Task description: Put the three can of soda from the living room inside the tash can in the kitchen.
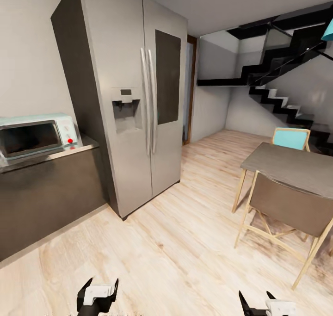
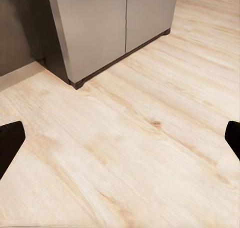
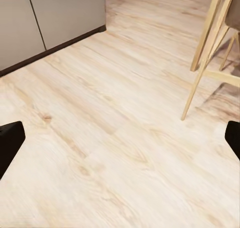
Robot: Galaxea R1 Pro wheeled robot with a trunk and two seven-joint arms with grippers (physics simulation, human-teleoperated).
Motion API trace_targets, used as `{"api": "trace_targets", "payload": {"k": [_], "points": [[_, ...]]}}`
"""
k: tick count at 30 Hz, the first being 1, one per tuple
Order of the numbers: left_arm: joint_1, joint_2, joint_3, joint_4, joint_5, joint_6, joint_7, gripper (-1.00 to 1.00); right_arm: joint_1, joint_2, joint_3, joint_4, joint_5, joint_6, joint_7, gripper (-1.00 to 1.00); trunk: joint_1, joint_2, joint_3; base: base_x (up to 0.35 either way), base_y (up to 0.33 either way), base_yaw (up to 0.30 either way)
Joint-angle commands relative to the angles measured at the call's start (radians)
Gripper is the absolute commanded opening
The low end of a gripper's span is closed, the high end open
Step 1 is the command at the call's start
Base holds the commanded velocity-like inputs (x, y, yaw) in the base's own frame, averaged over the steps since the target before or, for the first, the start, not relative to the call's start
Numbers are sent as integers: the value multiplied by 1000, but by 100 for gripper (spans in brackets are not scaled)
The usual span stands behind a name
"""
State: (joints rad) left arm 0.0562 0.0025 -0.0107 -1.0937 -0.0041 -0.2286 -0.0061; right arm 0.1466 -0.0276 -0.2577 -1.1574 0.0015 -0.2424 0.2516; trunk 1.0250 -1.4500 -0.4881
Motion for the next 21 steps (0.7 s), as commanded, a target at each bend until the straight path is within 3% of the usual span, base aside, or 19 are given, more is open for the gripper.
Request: {"api": "trace_targets", "payload": {"k": [1,14,21], "points": [[0,0,0,0,0,0,0,100,0,0,0,0,0,0,0,100,0,0,0,0,0,253],[-1,-1,2,8,3,0,-1,100,0,0,1,2,0,0,0,100,0,0,0,0,0,253],[-1,-1,3,13,-1,0,-2,100,0,1,48,2,2,0,-1,100,0,0,0,0,0,253]]}}
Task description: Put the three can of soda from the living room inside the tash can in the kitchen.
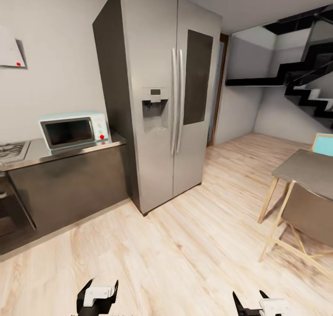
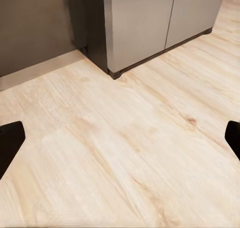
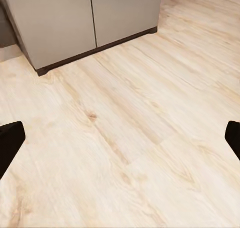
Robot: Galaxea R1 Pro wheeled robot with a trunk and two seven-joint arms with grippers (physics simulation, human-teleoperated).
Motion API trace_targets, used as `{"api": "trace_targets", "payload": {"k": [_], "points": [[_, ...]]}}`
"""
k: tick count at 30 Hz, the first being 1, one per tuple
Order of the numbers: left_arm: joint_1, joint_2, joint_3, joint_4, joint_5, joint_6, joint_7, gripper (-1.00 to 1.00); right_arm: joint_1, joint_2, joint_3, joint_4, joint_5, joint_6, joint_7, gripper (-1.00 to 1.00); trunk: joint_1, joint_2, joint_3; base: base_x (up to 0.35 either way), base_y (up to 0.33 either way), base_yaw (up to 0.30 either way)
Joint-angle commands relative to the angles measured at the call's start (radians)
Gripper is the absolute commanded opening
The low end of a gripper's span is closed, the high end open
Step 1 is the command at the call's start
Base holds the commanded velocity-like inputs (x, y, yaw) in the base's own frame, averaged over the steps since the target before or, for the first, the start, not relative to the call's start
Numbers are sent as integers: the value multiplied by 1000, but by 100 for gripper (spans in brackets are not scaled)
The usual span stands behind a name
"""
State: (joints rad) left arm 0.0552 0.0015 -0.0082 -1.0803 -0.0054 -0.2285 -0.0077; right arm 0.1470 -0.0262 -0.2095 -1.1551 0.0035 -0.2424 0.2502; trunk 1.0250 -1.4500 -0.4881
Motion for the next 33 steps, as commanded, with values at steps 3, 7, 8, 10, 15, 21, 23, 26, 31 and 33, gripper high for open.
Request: {"api": "trace_targets", "payload": {"k": [3,7,8,10,15,21,23,26,31,33], "points": [[1,1,-1,0,1,0,0,100,0,0,3,0,0,0,0,100,0,0,0,0,0,253],[1,1,-2,-1,2,0,0,100,0,0,5,0,-1,0,0,100,0,0,0,0,0,253],[1,1,-2,-1,2,0,0,100,-1,0,5,0,-1,0,0,100,0,0,0,0,0,253],[1,0,-2,-1,2,0,0,100,0,0,5,0,-1,0,0,100,0,0,0,0,0,253],[1,0,-2,-1,2,0,0,100,-1,0,6,0,-1,0,0,100,0,0,0,0,0,253],[1,0,-3,-1,2,0,0,100,-1,1,7,0,-1,0,0,100,0,0,0,0,0,253],[1,0,-2,-1,0,0,0,100,-1,1,7,0,-1,0,0,100,0,0,0,0,0,253],[1,0,-2,0,0,0,0,100,-1,1,7,0,-1,0,0,100,0,0,-1,0,0,253],[1,0,-2,0,0,0,0,100,-1,2,7,0,-2,0,0,100,0,0,-2,0,0,253],[1,0,-3,0,1,0,0,100,-1,2,7,0,-2,0,0,100,0,0,-3,0,0,253]]}}
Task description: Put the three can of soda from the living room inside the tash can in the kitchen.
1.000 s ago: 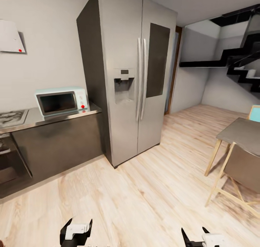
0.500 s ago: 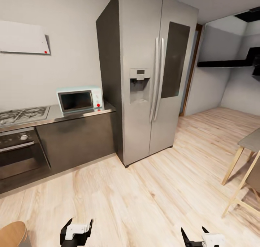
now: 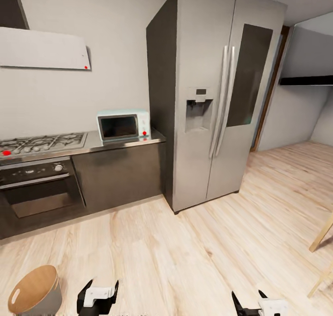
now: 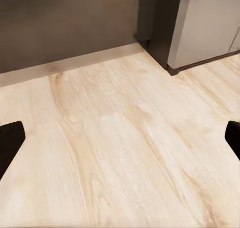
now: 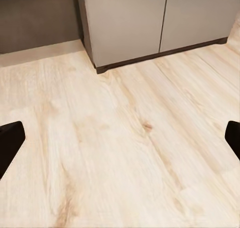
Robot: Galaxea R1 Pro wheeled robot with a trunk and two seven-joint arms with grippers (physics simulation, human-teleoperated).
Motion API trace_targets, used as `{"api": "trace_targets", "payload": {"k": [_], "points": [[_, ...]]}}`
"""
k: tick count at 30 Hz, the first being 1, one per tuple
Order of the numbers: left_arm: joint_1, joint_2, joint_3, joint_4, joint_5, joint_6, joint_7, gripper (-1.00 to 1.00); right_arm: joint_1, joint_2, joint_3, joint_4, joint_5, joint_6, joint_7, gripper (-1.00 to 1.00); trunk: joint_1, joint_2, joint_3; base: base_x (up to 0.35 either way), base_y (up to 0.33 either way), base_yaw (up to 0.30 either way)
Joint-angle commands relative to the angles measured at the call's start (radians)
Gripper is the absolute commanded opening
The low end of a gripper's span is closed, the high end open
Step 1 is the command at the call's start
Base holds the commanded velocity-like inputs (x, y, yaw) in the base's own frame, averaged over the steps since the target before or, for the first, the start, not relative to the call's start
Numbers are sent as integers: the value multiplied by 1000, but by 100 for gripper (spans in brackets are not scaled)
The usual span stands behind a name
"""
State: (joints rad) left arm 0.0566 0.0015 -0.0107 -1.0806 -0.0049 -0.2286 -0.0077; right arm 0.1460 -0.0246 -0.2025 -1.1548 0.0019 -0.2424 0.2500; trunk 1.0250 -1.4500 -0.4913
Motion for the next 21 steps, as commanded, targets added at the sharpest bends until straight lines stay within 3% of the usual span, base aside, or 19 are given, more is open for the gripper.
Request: {"api": "trace_targets", "payload": {"k": [1,21], "points": [[0,0,0,0,0,0,0,100,0,0,0,0,0,0,0,100,0,0,0,0,0,253],[0,0,0,0,0,0,0,100,0,0,1,1,1,0,0,100,0,0,-12,0,0,239]]}}
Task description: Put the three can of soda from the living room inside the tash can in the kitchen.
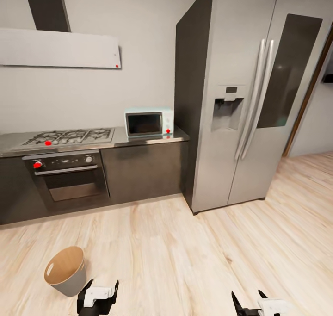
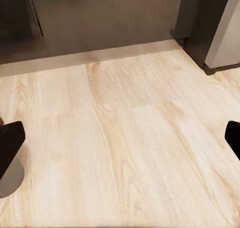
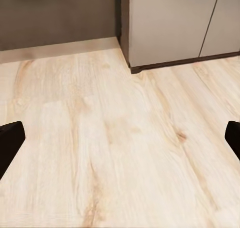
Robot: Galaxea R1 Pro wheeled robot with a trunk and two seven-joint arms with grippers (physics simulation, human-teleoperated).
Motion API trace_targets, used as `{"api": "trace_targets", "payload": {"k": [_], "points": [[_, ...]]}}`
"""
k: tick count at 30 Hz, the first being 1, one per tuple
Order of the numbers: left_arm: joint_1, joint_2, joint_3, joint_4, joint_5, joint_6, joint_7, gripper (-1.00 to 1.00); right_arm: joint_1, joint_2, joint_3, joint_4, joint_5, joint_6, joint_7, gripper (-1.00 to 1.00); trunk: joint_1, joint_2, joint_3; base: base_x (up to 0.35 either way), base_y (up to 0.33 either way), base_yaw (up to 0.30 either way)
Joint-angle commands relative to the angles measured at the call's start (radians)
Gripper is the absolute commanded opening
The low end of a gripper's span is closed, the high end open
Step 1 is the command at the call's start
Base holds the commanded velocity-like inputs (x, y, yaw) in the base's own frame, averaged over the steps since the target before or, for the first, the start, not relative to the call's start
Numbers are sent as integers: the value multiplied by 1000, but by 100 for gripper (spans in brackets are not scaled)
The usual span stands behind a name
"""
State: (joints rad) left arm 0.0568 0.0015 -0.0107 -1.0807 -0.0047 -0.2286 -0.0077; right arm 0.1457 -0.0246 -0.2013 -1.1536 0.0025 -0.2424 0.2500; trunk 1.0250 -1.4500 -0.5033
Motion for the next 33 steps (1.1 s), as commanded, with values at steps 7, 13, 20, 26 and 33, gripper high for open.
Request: {"api": "trace_targets", "payload": {"k": [7,13,20,26,33], "points": [[0,0,0,0,0,0,0,100,0,0,0,0,0,0,0,100,0,0,-6,0,0,217],[0,0,0,-2,1,0,0,100,0,1,0,1,0,0,0,100,0,0,-11,0,0,200],[0,0,1,0,-3,0,0,100,0,0,0,0,1,0,0,100,0,0,-19,0,0,190],[0,0,1,1,-4,0,0,100,0,1,0,0,1,0,-1,100,0,0,-25,0,0,185],[0,0,0,1,-1,0,0,100,0,2,0,2,-1,0,-3,100,0,0,-33,0,0,181]]}}
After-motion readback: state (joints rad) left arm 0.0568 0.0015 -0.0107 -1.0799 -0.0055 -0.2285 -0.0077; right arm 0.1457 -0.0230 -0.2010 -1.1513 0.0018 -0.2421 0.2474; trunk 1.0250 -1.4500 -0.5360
